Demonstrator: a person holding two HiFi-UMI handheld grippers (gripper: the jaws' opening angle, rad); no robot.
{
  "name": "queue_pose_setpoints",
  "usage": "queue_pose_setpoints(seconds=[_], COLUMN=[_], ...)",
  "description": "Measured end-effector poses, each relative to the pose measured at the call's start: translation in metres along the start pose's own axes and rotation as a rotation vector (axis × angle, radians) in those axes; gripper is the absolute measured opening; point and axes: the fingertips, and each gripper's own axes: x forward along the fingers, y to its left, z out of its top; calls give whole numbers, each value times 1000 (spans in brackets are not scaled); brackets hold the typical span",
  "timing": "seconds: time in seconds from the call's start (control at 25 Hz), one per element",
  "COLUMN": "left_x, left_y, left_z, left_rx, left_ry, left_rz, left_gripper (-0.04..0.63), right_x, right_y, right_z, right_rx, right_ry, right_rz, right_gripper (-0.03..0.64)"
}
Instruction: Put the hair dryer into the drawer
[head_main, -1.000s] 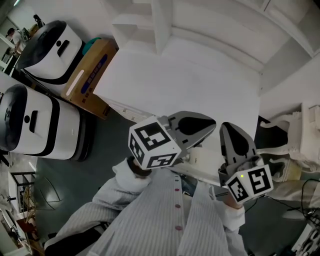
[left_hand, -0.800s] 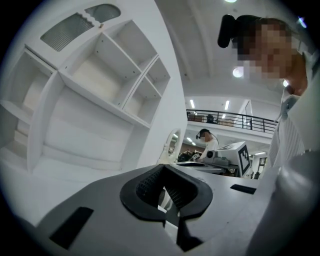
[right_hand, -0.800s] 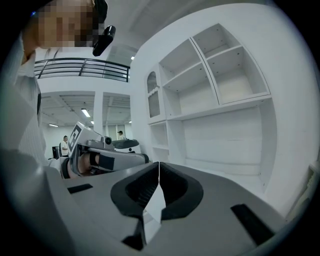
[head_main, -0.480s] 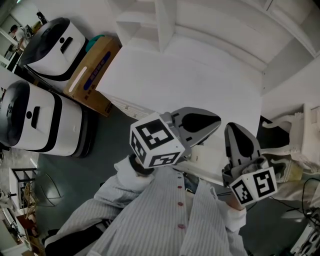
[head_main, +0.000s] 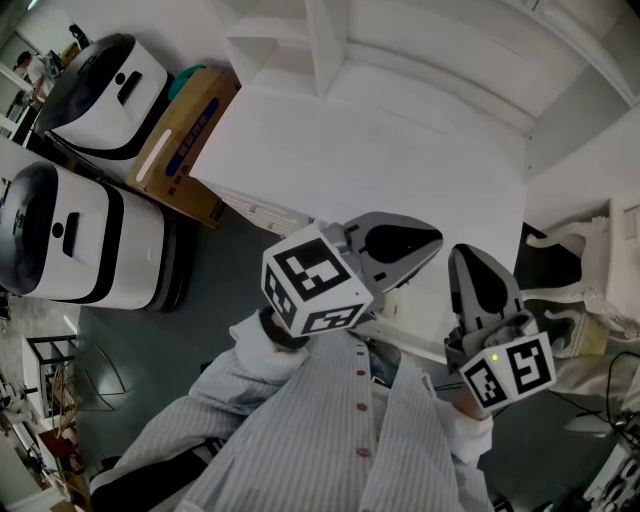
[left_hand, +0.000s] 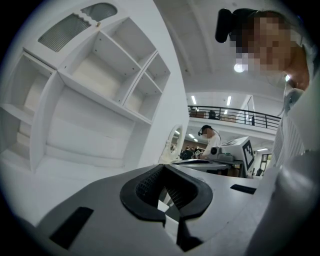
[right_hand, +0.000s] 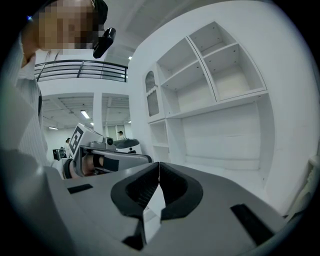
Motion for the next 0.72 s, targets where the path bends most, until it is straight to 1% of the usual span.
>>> queue_pose_setpoints(seconds=[0.44,0.6,0.72], left_x=[1,3,9], left_y=[5,13,19], left_z=[-8,-7,1], left_rx=[-29,-11,2], left_ry=[12,35,27], left_rz=[9,15,6], left_gripper=[9,10,11], right_x=[-1,-3,-7], right_y=[0,-3,-10], right_z=[-10,-10,-10], right_rx=[19,18,2], right_ry=[29,33,46], right_rz=[-3,-8,-19], right_gripper=[12,12,12])
